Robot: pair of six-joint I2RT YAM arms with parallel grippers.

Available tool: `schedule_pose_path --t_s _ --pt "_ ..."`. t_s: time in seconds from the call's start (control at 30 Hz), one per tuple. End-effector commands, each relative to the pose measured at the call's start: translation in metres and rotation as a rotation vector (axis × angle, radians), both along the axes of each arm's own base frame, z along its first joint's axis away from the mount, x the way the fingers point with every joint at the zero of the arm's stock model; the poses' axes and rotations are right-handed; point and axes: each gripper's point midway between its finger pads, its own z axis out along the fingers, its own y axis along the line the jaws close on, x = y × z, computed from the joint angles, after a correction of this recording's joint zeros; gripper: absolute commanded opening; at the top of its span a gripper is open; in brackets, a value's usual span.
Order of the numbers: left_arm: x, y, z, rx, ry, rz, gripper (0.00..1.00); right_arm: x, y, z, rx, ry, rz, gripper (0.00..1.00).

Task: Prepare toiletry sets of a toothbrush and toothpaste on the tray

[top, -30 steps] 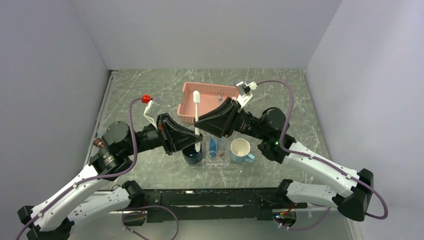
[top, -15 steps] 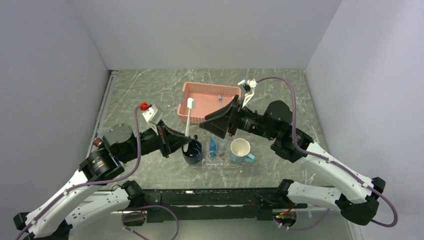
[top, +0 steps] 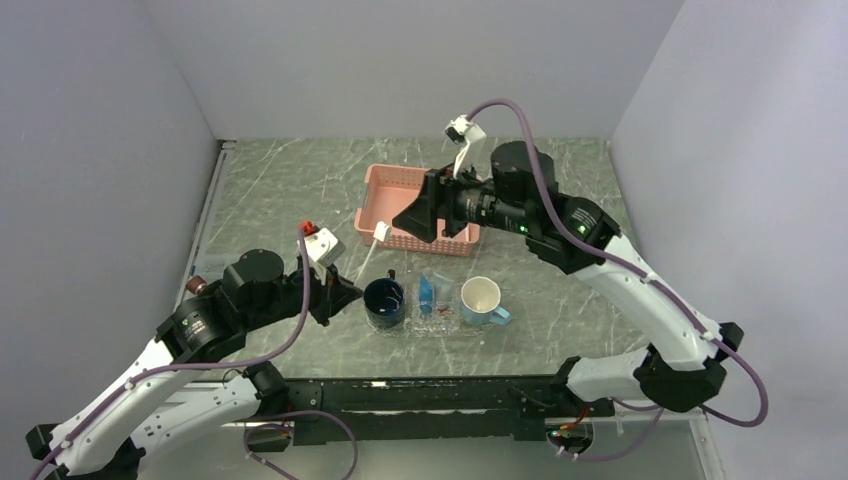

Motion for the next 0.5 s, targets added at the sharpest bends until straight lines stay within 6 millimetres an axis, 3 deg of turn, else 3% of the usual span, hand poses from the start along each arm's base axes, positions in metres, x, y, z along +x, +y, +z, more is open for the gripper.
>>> schedule_pose_path --t_s 0.0,0.33,0.47 --pt "0.001 0.007 -0.008 0.067 -0.032 -0.010 0.00 -0.006 0.000 -0.011 -0.077 0.056 0.055 0.63" --pt "0.003 0.014 -0.028 0.138 -0.032 -0.005 0.00 -0.011 0.024 -0.017 -0.061 0.174 0.167 0.63" --pt "0.002 0.013 -0.032 0.142 -0.036 -0.017 0.00 -0.007 0.031 -0.029 -0.087 0.219 0.169 0.63"
